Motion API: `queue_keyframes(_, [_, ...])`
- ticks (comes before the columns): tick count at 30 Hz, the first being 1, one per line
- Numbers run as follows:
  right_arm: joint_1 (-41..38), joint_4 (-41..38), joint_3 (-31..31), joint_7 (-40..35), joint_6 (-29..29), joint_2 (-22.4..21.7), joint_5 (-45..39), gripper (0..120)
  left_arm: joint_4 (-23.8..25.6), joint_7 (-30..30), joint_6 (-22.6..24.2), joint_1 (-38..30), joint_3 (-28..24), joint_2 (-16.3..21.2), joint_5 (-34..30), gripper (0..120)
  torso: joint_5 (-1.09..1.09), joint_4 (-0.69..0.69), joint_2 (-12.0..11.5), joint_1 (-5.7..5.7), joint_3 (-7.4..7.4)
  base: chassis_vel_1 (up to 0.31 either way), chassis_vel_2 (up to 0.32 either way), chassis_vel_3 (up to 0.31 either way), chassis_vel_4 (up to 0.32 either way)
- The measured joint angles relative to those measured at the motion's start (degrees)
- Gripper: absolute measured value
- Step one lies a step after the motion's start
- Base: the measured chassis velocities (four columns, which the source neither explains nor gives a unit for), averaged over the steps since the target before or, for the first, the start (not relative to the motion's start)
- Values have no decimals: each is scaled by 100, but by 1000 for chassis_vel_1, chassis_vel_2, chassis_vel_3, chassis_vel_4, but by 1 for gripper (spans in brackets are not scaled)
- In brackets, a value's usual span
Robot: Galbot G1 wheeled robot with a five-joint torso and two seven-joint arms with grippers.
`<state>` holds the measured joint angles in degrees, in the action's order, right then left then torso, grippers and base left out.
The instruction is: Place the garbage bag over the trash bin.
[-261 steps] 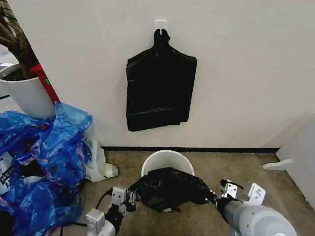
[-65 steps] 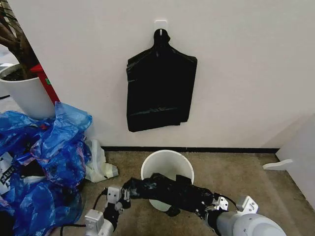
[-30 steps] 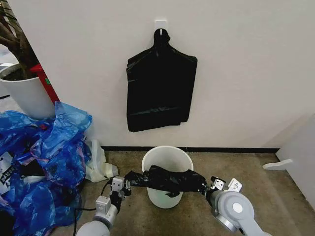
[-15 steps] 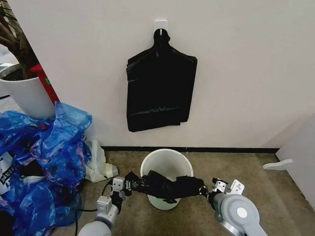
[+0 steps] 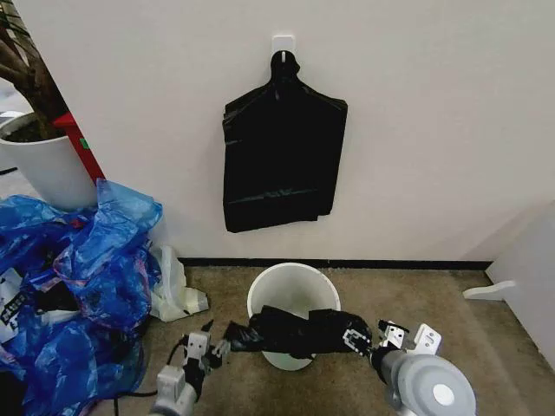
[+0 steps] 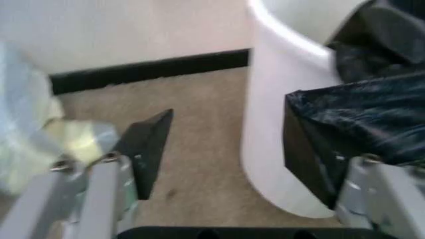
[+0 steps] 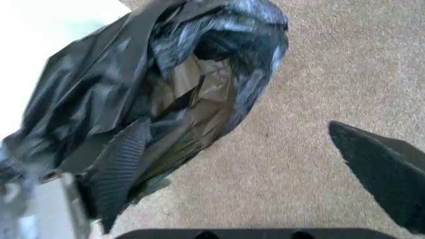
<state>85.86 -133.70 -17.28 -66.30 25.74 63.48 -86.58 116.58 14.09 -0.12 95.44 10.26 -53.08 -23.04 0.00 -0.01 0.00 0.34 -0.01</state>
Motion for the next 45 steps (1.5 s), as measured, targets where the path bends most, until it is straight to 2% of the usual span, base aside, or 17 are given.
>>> queue_keyframes(2, [26, -47, -4, -16, 0, -2, -6, 99, -3, -75, -45, 17, 3, 0, 54, 76, 0, 0, 0, 0, 0, 0, 0, 0, 0])
queue_keyframes(5, [123, -191, 0, -84, 0, 13, -12, 100, -35, -208, -132, 35, 24, 47, 119, 91, 0, -1, 0, 0, 0, 0, 0, 0, 0])
queue_keyframes(8, [194, -255, 28, -85, 1, 53, 4, 100, -121, -205, -198, -2, 32, 94, 63, 98, 0, 0, 0, 0, 0, 0, 0, 0, 0])
queue_keyframes(16, [210, -265, 46, -85, -1, 71, 66, 100, -282, 181, -218, -440, 173, 97, -460, 100, 0, -1, 0, 0, 0, 0, 0, 0, 0])
queue_keyframes(21, [209, -262, 46, -85, -15, 81, 79, 100, -238, -8, -165, -486, 373, 190, -597, 100, -1, -2, 0, 0, 0, 0, 0, 0, 0])
queue_keyframes(24, [201, -260, 47, -87, -28, 104, 81, 100, -152, -865, -142, -150, 726, 351, -525, 100, 0, -1, 0, 0, 0, 0, 0, 0, 0])
queue_keyframes(25, [201, -260, 47, -87, -28, 104, 81, 100, -152, -865, -142, -150, 726, 351, -525, 100, 0, -1, 0, 0, 0, 0, 0, 0, 0])
queue_keyframes(26, [194, -251, 45, -87, -33, 112, 81, 100, -130, -1249, -142, 29, 858, 411, -434, 100, 0, 1, 0, 0, 0, 0, 0, 0, 0])
queue_keyframes(27, [194, -251, 45, -87, -33, 112, 81, 100, -130, -1249, -142, 29, 858, 411, -434, 100, 0, 1, 0, 0, 0, 0, 0, 0, 0])
queue_keyframes(28, [189, -239, 39, -88, -41, 124, 82, 100, -130, -1755, -152, 235, 1053, 467, -272, 100, 0, 3, 0, 0, 1, 0, 0, 0, 0])
queue_keyframes(30, [184, -224, 38, -88, -53, 141, 83, 100, -199, -2259, -201, 338, 1247, 499, -111, 100, 0, 0, 0, 0, 0, 0, 0, 0, 0])
queue_keyframes(32, [182, -216, 44, -88, -66, 157, 93, 100, -337, -2631, -208, 342, 1374, 535, -35, 100, -1, 0, 0, 0, 1, 0, 0, 0, 0])
queue_keyframes(33, [182, -216, 44, -88, -66, 157, 93, 100, -337, -2631, -208, 342, 1374, 535, -35, 100, -1, 0, 0, 0, 1, 0, 0, 0, 0])
queue_keyframes(37, [182, -218, 63, -99, -84, 166, 107, 100, -622, -3447, -309, 155, 1600, 610, 59, 100, -1, 1, 0, 0, 1, 0, 0, 0, 0])
queue_keyframes(40, [187, -229, 87, -117, -105, 162, 125, 100, -957, -4392, -718, -319, 1749, 700, 93, 100, -1, -1, 0, 0, 1, 0, 0, 0, 0])
queue_keyframes(41, [187, -229, 87, -117, -105, 162, 125, 100, -957, -4392, -718, -319, 1749, 700, 93, 100, -1, -1, 0, 0, 1, 0, 0, 0, 0])
queue_keyframes(45, [188, -249, 137, -129, -132, 162, 156, 100, -1100, -5093, -988, -971, 1614, 705, -51, 100, -2, -3, 0, 0, 1, 0, 0, 0, 0])
